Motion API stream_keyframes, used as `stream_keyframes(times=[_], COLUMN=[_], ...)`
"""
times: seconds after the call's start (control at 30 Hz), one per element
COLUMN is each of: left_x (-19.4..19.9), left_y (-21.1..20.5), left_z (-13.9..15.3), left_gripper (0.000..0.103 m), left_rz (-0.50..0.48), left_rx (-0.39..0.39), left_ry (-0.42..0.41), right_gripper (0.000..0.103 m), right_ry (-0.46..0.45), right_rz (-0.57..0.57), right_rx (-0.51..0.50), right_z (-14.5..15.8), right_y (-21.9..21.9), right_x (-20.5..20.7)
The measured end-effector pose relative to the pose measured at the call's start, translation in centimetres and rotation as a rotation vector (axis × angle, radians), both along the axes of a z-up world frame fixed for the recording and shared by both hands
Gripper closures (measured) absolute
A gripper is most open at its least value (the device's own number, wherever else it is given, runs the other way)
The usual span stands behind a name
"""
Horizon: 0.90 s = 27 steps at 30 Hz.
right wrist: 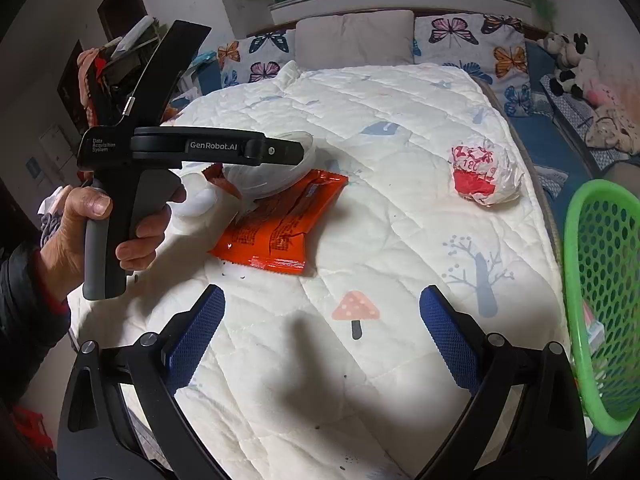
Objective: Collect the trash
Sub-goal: 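Grasp the orange snack wrapper on the mattress with the right gripper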
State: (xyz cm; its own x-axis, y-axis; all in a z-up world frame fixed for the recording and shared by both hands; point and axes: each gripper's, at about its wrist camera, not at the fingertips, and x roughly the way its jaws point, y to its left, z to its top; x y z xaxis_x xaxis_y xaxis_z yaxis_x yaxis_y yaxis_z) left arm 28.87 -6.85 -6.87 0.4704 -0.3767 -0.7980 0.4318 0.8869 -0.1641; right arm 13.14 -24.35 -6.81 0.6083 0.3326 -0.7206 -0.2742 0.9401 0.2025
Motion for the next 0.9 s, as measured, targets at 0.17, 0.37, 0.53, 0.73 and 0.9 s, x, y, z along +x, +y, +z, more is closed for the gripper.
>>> stream_keyframes(times=[0.17, 0.37, 0.53, 0.73, 0.9], left_x=[0.4, 0.1, -0.3, -0.8, -1.2], left_y=[-0.2, -0.1, 0.4, 1.8, 3.4], left_z=[-1.1, -1.2, -0.3, 1.4, 3.3], left_gripper=[0.007, 0.009, 0.012, 0.013, 0.013], left_rz=[0.011, 0.007, 0.010, 0.046, 0.086], left_rx=[0.024, 0.012, -0.019, -0.057, -0.100], left_ry=[0.024, -0.012, -0.043, -0.089, -0.120], right_gripper=[0.006, 0.006, 0.006, 0.006, 0.006], right_ry=[0.000, 0.003, 0.006, 0.007, 0.020], right_rz=[0.011, 0.023, 0.036, 0.048, 0.046], right_rx=[-0.006, -0.001, 0.006, 0.020, 0.039], right_z=[-0.1, -0.2, -0.3, -0.1, -0.3], right_y=[0.3, 0.9, 1.8, 3.3, 4.9], right_x=[0.0, 0.3, 0.8, 1.9, 3.5])
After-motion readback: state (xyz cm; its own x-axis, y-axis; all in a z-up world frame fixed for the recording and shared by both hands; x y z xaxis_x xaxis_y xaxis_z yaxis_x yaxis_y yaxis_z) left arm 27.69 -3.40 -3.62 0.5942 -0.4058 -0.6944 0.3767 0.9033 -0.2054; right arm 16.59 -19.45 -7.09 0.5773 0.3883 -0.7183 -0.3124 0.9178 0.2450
